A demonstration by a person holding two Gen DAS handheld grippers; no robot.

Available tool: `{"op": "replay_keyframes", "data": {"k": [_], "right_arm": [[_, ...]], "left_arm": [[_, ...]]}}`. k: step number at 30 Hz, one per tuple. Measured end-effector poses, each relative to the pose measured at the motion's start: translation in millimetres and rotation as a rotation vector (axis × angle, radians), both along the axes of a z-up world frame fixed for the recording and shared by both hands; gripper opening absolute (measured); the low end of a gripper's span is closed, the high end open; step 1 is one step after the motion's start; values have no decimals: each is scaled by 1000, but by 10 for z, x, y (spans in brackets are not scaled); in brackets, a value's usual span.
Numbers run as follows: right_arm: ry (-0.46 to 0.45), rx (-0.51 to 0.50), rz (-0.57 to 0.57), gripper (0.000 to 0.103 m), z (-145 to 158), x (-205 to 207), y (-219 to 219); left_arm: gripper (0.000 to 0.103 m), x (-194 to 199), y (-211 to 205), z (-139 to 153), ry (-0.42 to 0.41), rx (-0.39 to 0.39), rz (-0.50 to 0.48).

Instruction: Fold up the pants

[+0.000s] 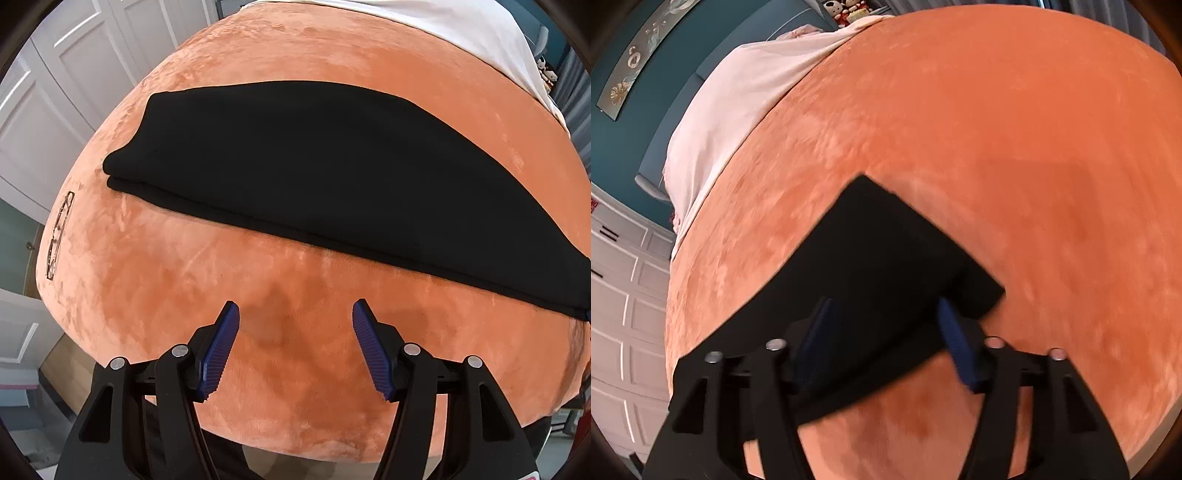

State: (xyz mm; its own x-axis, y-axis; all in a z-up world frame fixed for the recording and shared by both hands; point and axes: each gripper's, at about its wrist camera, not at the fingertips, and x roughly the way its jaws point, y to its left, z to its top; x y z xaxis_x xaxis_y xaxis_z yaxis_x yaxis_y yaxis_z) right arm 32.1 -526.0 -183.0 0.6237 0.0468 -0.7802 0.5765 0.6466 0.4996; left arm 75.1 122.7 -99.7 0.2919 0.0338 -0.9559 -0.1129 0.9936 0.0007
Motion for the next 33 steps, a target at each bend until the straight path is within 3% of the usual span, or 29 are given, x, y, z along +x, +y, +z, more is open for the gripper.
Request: {"op": "replay_keyframes", "data": {"k": [3, 4, 7, 8, 10, 11, 13, 17, 18, 21, 24, 25, 26, 28, 30, 32, 33], "right_arm": [[33, 63, -25, 4, -165, 137, -127], [6, 91, -49, 3, -109, 79, -147], [-53, 26, -78, 3, 220, -184, -55], [-37, -2, -82, 3, 229, -227, -31], [130, -65, -13, 5, -90, -120, 24], [153, -61, 2, 5, -176, -110, 25], [97, -77, -42, 19, -40, -226, 69], [58, -244, -11, 29, 374, -344, 465], [55, -284, 21, 35, 460, -368, 633], [21, -309, 110, 37, 607, -388, 1065], [39, -352, 200, 43, 663, -416, 1486], [42, -355, 228, 45, 656, -396, 1611], [51, -353, 253, 46, 656, -376, 1721], [68, -352, 294, 48, 634, -295, 1948], [67, -349, 328, 48, 670, -241, 2127], [45, -351, 349, 48, 731, -186, 2267], [49, -358, 366, 48, 729, -147, 2324]], "left_arm": [[62, -7, 23, -4, 11, 7, 16], [62, -7, 57, 14, 9, 13, 23], [72, -3, 250, 60, -20, 45, 60], [73, 17, 328, 49, -24, 55, 78], [72, 107, 512, -38, 0, 48, 110], [72, 154, 594, -72, 9, 35, 126], [72, 240, 857, -90, 4, -3, 186], [72, 398, 1439, -143, -35, -162, 320], [72, 468, 1631, -192, -33, -215, 367], [72, 667, 2163, -339, -57, -376, 506], [72, 843, 2485, -564, -28, -434, 602], [66, 892, 2534, -637, -3, -433, 611], [46, 969, 2550, -692, 19, -420, 584], [18, 1049, 2499, -609, 5, -398, 509], [13, 1071, 2479, -462, -24, -357, 475], [24, 1085, 2517, -618, 31, -340, 500], [24, 1047, 2567, -698, 28, -383, 533]]}}
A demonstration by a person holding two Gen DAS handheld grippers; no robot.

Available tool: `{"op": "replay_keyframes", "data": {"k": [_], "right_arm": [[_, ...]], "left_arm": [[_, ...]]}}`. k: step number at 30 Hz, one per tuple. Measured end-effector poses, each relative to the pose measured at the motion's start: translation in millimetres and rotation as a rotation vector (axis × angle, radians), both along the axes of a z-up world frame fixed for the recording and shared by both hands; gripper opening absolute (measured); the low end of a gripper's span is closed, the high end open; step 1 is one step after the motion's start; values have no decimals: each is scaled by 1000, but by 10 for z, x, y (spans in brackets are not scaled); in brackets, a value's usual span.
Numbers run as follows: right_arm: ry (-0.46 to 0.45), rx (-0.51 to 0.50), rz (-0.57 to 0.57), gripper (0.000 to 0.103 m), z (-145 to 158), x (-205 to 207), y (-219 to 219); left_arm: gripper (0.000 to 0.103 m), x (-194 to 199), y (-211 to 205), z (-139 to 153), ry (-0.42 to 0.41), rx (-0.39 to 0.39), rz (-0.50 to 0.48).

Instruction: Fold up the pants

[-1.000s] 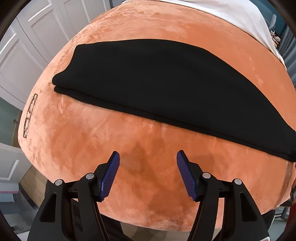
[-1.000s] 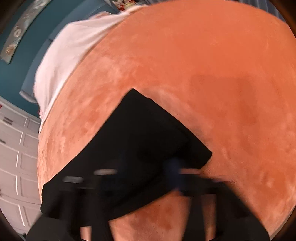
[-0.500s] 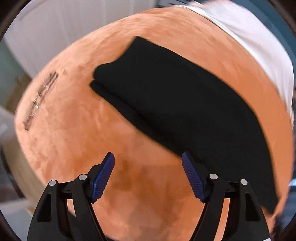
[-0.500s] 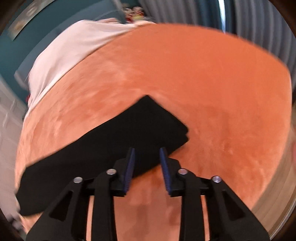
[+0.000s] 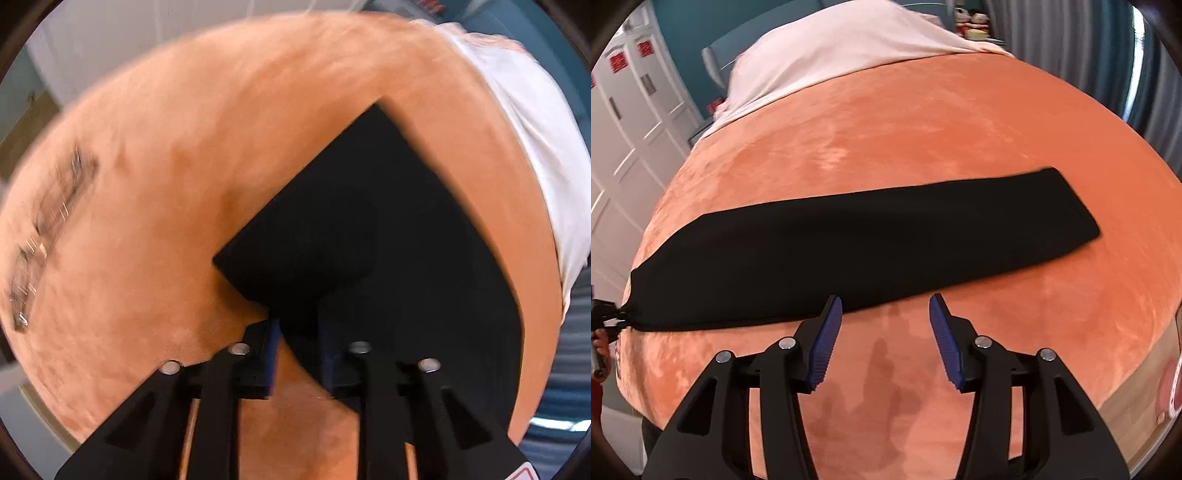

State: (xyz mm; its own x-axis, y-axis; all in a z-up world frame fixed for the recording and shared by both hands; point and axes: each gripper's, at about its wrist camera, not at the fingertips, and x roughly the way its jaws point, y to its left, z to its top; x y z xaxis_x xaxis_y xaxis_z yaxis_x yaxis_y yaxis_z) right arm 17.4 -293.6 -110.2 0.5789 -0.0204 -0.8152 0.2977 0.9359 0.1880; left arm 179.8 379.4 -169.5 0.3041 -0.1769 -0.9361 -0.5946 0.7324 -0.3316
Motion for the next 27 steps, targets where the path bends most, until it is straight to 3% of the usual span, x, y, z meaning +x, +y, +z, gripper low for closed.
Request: {"op": "replay_keyframes", "data": {"k": [1, 3, 4, 5, 6, 8, 12, 13, 14, 15, 16, 17, 20, 21, 22, 24, 27], "right_arm": [[9, -6, 9, 48, -16, 41, 53], [25, 22, 17, 49, -58, 83, 104], [23, 46, 17, 53, -63, 82, 123], [25, 67, 17, 58, -86, 108, 145], [30, 94, 11, 63, -134, 105, 138], [41, 137, -6, 63, -226, 94, 89], [28, 357, -124, 63, -500, 55, -179], [20, 417, -172, 64, -584, 50, -277], [11, 459, -210, 64, -650, 49, -357], [1, 503, -258, 64, -732, 51, -461], [-7, 534, -287, 64, -787, 64, -525], [-23, 565, -313, 64, -841, 76, -589], [-68, 621, -376, 65, -929, 188, -737], [-76, 606, -367, 46, -926, 264, -747], [-58, 568, -361, 9, -917, 333, -745], [-48, 566, -363, 9, -880, 352, -758], [-92, 507, -293, 8, -480, 161, -719]], "left_arm": [[28, -31, 16, 32, -27, -12, 14], [48, -81, -54, 144, -39, 40, 0], [79, -103, -82, 155, -31, 64, 5], [91, -118, -94, 151, -21, 85, 19], [91, -116, -97, 123, -24, 92, 32], [91, -63, -80, 37, 3, 99, 36], [91, 146, -169, 3, -2, 134, 28], [80, 201, -228, -9, -3, 142, 6], [57, 221, -277, 3, -13, 140, -13], [52, 221, -321, 21, -29, 130, -20], [30, 232, -343, 45, -40, 122, -13], [23, 233, -347, 57, -51, 98, -13], [14, 252, -342, 93, -48, 78, 0], [14, 259, -352, 116, -45, 78, -3], [13, 210, -336, 158, -46, 78, -7], [12, 193, -295, 296, -55, 61, -15], [12, 74, -262, 500, -57, 41, -51]]}}
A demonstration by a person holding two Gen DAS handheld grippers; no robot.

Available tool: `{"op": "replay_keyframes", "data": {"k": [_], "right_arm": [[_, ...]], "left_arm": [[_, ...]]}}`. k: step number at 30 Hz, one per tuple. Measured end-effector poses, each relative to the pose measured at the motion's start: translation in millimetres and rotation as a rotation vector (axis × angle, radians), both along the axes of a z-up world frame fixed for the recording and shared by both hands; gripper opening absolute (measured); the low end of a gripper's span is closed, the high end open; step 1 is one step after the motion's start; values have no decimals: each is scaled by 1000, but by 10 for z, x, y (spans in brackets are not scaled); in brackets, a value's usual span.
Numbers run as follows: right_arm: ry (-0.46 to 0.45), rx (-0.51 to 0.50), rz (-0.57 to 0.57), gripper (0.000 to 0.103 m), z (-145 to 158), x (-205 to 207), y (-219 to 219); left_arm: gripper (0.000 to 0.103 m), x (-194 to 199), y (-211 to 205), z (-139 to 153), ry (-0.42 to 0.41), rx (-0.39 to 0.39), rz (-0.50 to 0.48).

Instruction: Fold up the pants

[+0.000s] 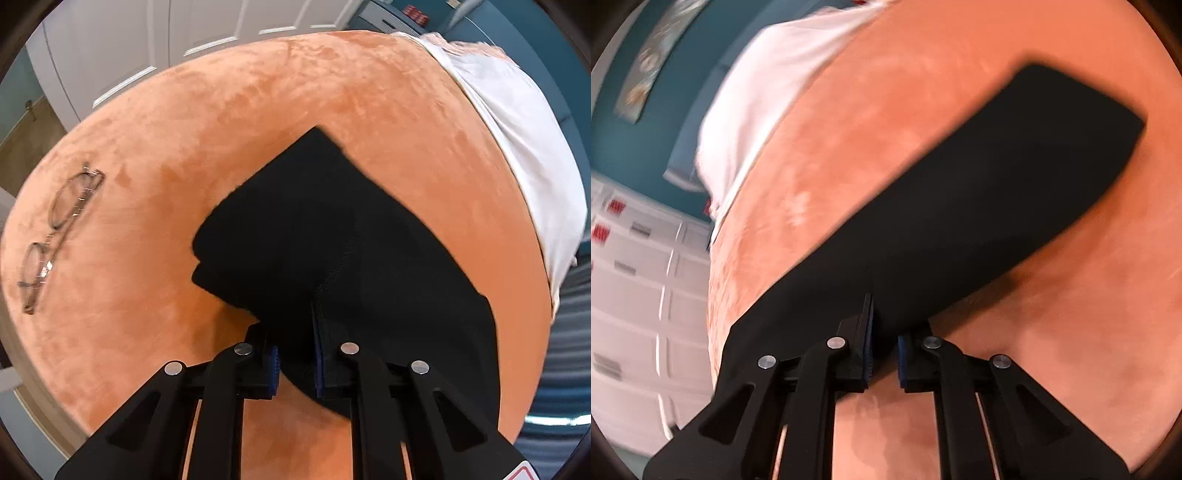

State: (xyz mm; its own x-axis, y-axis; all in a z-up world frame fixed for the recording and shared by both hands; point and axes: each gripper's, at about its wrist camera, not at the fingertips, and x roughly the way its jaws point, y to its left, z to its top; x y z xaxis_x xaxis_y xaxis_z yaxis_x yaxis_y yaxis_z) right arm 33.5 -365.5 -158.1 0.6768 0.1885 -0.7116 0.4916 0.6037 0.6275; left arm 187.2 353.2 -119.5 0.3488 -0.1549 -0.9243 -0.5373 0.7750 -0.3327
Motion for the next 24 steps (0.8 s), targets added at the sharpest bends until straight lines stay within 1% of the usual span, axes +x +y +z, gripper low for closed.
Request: {"op": "replay_keyframes", "data": {"k": [1, 2, 3, 4, 5, 6, 7, 8, 9, 10, 11, 12, 13, 14, 15, 16, 18, 19, 20, 22, 23, 24], "right_arm": [[-6, -5, 14, 8, 68, -38, 7], [-2, -37, 40, 8, 159, -101, 29], [21, -85, 64, 8, 161, -111, 40], [59, -112, 91, 9, 72, -92, 35], [114, -106, 126, 10, -128, -43, 14], [160, -77, 148, 14, -300, -16, -20], [171, -24, 152, 16, -459, -58, -67], [111, 33, 124, 19, -462, -181, -136], [94, 52, 99, 29, -416, -269, -191], [83, 38, 66, 43, -332, -389, -254], [67, -4, 30, 50, -220, -534, -342], [58, -40, 10, 54, -135, -628, -410], [65, -90, -16, 54, -48, -721, -508], [82, -166, -56, 54, 58, -816, -651], [94, -235, -82, 55, 142, -851, -790], [106, -278, -90, 59, 183, -821, -900], [115, -350, -72, 59, 242, -645, -1149], [113, -384, -46, 61, 251, -515, -1235], [117, -417, -10, 61, 228, -393, -1307], [204, -493, 98, 61, 31, -31, -1422], [237, -501, 137, 61, -84, 41, -1474], [266, -485, 189, 47, -224, 131, -1487]], "left_arm": [[12, -43, 4, 42, 5, 12, -11], [12, -108, 8, 65, 14, 37, -23], [12, -154, 17, 32, 39, 70, -29], [12, -228, 47, -46, 71, 87, -33], [13, -244, 66, -179, 108, 94, -31], [14, -256, 82, -350, 142, 85, -24], [15, -271, 83, -409, 137, 90, -22], [17, -290, 73, -381, 112, 102, -18], [19, -312, 43, -296, 88, 116, -21], [21, -324, 8, -209, 76, 138, -33], [24, -337, -26, -131, 70, 162, -47], [26, -363, -70, -28, 65, 199, -60], [28, -388, -104, 46, 64, 225, -62], [29, -414, -142, 118, 63, 253, -62], [29, -444, -210, 209, 68, 310, -58], [29, -510, -288, 316, 68, 394, -54], [29, -581, -495, 515, 44, 552, -61], [29, -608, -597, 587, 25, 580, -72], [30, -637, -698, 638, 9, 578, -84], [30, -689, -840, 675, -8, 541, -99], [32, -703, -938, 682, -12, 508, -109], [34, -639, -1039, 646, -10, 490, -118]]}}
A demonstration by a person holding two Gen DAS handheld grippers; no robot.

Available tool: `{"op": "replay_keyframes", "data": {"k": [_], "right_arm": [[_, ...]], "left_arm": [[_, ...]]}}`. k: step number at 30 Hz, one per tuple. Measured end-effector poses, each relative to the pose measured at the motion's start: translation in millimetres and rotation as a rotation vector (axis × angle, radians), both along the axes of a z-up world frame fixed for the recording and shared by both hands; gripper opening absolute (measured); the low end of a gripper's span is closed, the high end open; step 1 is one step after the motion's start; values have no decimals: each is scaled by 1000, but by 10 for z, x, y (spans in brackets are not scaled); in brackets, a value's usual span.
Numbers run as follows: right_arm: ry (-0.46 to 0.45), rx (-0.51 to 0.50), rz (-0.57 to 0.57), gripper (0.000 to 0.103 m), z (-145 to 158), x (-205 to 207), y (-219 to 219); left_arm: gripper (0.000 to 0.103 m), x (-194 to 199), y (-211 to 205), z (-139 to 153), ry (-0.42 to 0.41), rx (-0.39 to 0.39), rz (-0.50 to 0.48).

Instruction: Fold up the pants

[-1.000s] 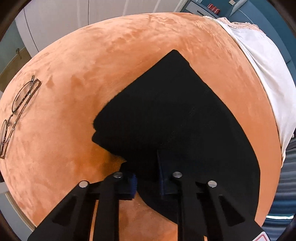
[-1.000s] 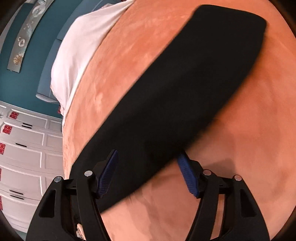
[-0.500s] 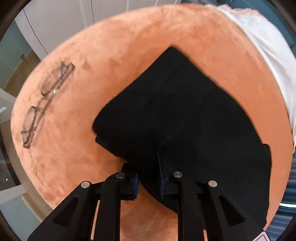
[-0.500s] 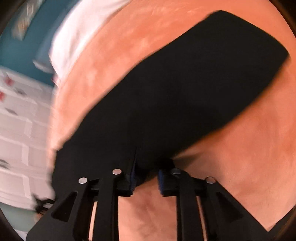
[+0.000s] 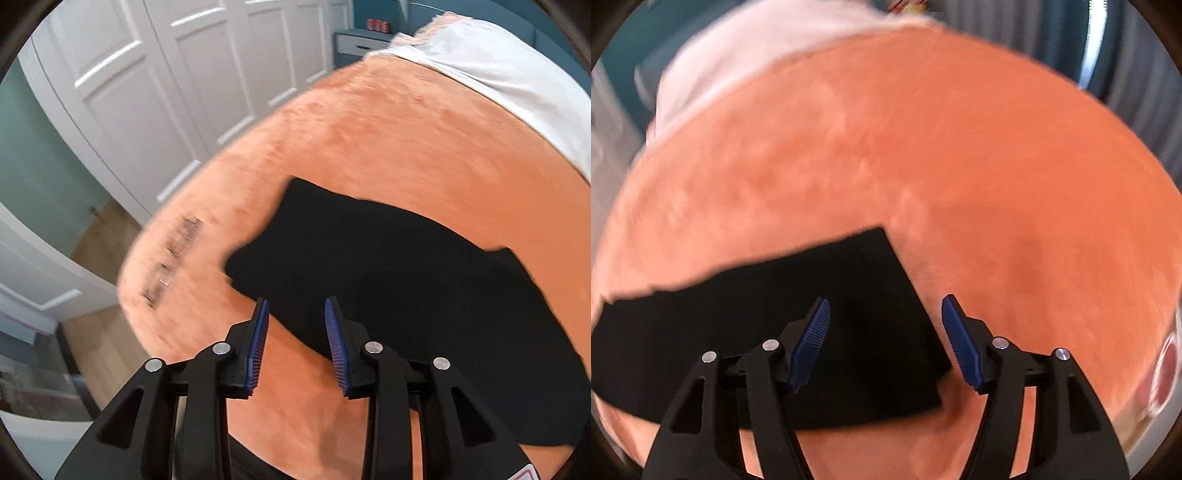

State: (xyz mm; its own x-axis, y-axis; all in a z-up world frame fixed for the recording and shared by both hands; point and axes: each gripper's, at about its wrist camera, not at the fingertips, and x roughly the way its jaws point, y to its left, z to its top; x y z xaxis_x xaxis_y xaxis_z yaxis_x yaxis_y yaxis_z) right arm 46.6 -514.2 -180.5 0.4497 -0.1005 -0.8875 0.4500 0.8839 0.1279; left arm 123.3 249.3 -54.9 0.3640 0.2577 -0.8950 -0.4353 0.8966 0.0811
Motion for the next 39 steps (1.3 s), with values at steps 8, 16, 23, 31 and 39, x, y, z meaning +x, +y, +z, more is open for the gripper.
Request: {"op": "replay_keyframes", "data": {"k": [8, 16, 23, 31, 39], "right_arm": [[-83, -28, 151, 15, 450, 93, -337], [-48, -26, 74, 75, 213, -58, -445], [-173, 174, -90, 75, 230, -768, -581], [-273, 175, -132, 76, 379, -938, 243], [-239, 236, -195, 89, 268, -779, 410]], "left_arm": [[35, -102, -801, -53, 19, 40, -159], [36, -68, -1347, -326, 70, -9, -274], [39, -126, -1646, -335, 42, -32, -349], [61, -218, -2337, -161, -40, 74, -504], [74, -261, -2577, -32, -58, 113, -510]]}}
